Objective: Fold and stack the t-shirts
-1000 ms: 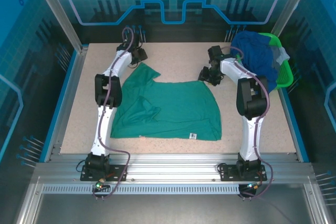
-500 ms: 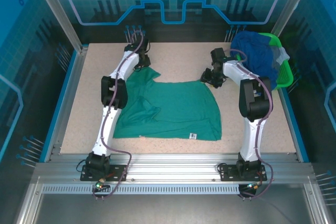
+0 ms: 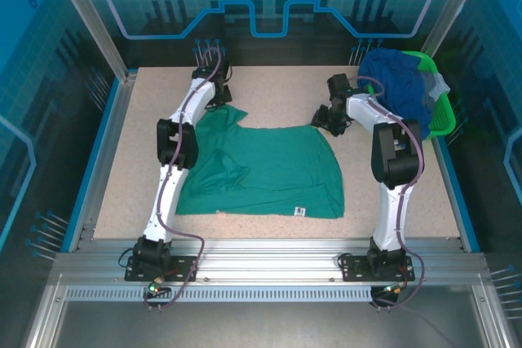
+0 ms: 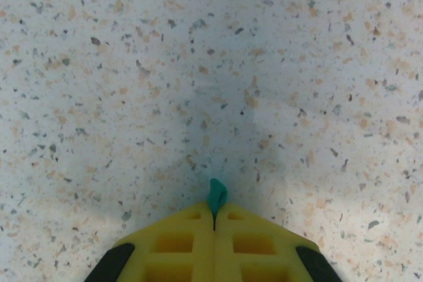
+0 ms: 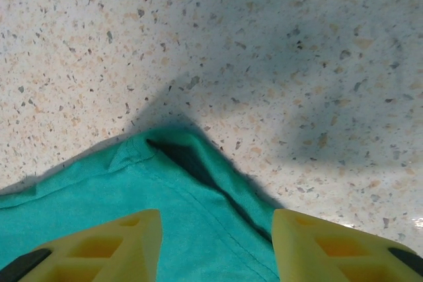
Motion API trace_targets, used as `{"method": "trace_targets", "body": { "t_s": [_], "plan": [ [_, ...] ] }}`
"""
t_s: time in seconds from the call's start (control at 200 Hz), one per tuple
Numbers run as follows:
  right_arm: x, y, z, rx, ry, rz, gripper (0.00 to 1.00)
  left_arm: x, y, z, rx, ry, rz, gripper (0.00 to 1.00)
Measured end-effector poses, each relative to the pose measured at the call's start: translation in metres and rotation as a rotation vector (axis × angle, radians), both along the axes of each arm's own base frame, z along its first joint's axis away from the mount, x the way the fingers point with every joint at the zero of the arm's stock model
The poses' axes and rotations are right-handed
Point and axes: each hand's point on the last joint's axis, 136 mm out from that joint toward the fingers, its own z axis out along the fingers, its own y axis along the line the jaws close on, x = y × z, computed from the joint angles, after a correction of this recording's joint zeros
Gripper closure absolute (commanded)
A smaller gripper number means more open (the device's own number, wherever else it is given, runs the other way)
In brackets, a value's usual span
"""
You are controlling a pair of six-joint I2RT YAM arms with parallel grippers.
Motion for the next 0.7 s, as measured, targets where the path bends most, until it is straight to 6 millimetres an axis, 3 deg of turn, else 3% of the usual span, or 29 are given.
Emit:
{"method": "trace_targets", "body": {
  "t_s": [0.205,0.37,0.525,0.7],
  "plan": [
    [0.015,0.002,0.000,-0.004,-0.021,0.001,0.49,-0.009,-0.013,0.012,0.000,0.002,-0.024,1.00],
    [0.032,0.012,-0.002,-0.024,-0.032,0.035,0.49,-0.015,-0.023,0.039,-0.008,-0.036,-0.042,1.00],
    [0.037,0.018,-0.014,-0.046,-0.010,0.063,0.53,-0.010,-0.024,0.060,-0.017,-0.086,-0.044,1.00],
    [0.039,0.017,-0.026,-0.077,0.021,0.086,0.61,-0.010,-0.024,0.062,-0.018,-0.087,-0.044,1.00]
  ]
}}
